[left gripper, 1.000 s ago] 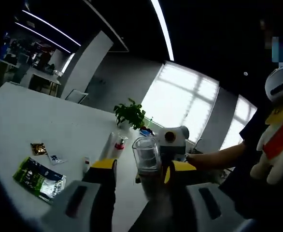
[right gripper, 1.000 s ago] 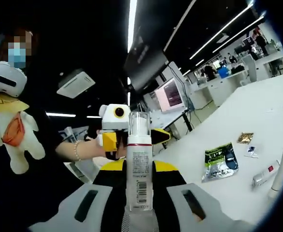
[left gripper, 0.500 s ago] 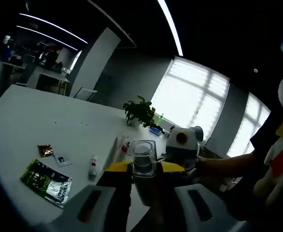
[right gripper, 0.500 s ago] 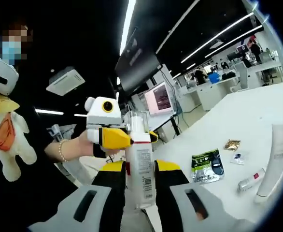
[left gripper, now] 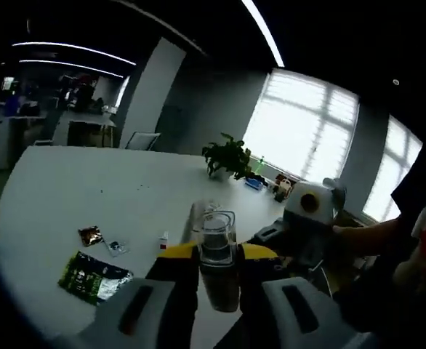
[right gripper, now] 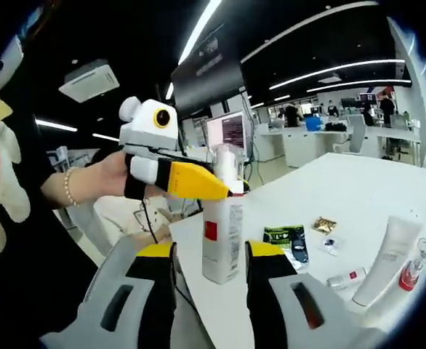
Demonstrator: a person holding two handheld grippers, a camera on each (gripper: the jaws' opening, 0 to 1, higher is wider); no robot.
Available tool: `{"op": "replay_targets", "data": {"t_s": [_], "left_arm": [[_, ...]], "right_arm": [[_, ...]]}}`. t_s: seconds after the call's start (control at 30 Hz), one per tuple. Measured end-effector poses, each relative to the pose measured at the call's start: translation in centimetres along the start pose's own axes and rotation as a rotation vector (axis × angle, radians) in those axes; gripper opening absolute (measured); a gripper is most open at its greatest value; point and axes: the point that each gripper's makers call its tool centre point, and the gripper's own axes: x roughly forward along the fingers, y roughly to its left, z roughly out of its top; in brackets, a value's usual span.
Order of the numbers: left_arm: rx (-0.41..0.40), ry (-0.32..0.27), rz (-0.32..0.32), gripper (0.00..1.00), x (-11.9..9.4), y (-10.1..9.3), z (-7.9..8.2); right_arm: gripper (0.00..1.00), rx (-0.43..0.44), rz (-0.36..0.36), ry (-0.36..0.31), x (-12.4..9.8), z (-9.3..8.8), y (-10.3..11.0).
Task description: Arrange the skincare products in the storage area until every visible bottle or jar stands upright without overlapping.
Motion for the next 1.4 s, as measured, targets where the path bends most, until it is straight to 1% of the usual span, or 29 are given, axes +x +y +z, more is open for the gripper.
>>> {"op": "replay_targets", "data": {"t_s": [0.07, 0.1, 0.13, 0.2, 0.23, 0.27, 0.3, 0.33, 0.4, 0.43, 0.5, 0.63, 0.73, 0.87, 0.93, 1.0, 1.07, 1.2, 1.27, 1.4], "left_arm": [[0.057, -0.003, -0.021, 0.17, 0.2, -0.6, 0.0], [0.091, 0.0, -0.04, 0.17, 0.4, -1.4, 0.0], [0.103, 0.001, -0.047, 0.17, 0.4, -1.6, 0.0], [0.169, -0.005, -0.076, 0.17, 0.5, -2.0, 0.3], [0.204, -0.003, -0.103, 0.17, 0.8, -3.2, 0.3], [0.227, -0.004, -0.117, 0.17, 0.9, -3.7, 0.4], [0.244, -0.004, -0.13, 0.17, 1.2, -4.3, 0.5], [0.248, -0.002, -0.136, 0.17, 1.2, -4.4, 0.5], [0.292, 0.004, -0.155, 0.17, 1.7, -4.9, 0.4], [0.3, 0.013, -0.159, 0.17, 1.9, -5.1, 0.3], [0.315, 0.028, -0.179, 0.17, 2.5, -5.5, 0.0], [0.322, 0.026, -0.225, 0.17, 3.4, -5.8, -0.1], [0.329, 0.027, -0.249, 0.17, 4.2, -5.8, -0.1], [0.343, 0.046, -0.285, 0.16, 5.1, -6.6, -0.5], [0.345, 0.057, -0.298, 0.16, 5.6, -6.6, -0.8], [0.347, 0.064, -0.304, 0.16, 6.1, -6.7, -1.1], [0.346, 0.069, -0.308, 0.16, 6.5, -6.5, -1.4], [0.34, 0.089, -0.31, 0.16, 7.4, -6.6, -2.2], [0.339, 0.095, -0.31, 0.15, 7.8, -6.5, -2.8], [0.315, 0.132, -0.299, 0.15, 8.5, -6.1, -4.3]], "right_arm": [[0.37, -0.003, 0.015, 0.014, 0.0, -0.5, -0.2], [0.37, -0.005, 0.026, 0.021, 0.0, -0.8, -0.2], [0.37, -0.009, 0.029, 0.023, 0.0, -0.9, -0.2], [0.37, -0.032, 0.046, 0.042, 0.0, -1.2, -0.3], [0.37, -0.052, 0.057, 0.051, -0.1, -1.3, -0.4], [0.37, -0.071, 0.063, 0.059, -0.1, -1.4, -0.5], [0.36, -0.095, 0.062, 0.062, -0.3, -1.3, -0.7], [0.35, -0.107, 0.067, 0.063, -0.5, -1.2, -0.7], [0.31, -0.15, 0.084, 0.057, -1.0, -0.7, -0.6], [0.28, -0.171, 0.084, 0.052, -1.3, -0.5, -0.7], [0.28, -0.183, 0.088, 0.059, -1.9, -0.5, -0.9], [0.26, -0.21, 0.098, 0.081, -2.7, -1.1, -1.4], [0.22, -0.22, 0.104, 0.09, -3.2, -1.6, -1.6], [0.21, -0.23, 0.066, 0.097, -3.8, -2.4, -2.6], [0.21, -0.231, 0.058, 0.096, -4.1, -2.9, -2.9], [0.21, -0.23, 0.047, 0.098, -4.3, -3.2, -3.1], [0.21, -0.236, 0.038, 0.104, -4.4, -3.5, -3.5], [0.21, -0.247, 0.031, 0.128, -4.4, -4.4, -4.1], [0.21, -0.247, 0.027, 0.131, -4.4, -5.0, -4.2], [0.21, -0.245, 0.024, 0.15, -4.1, -6.6, -4.7]]}}
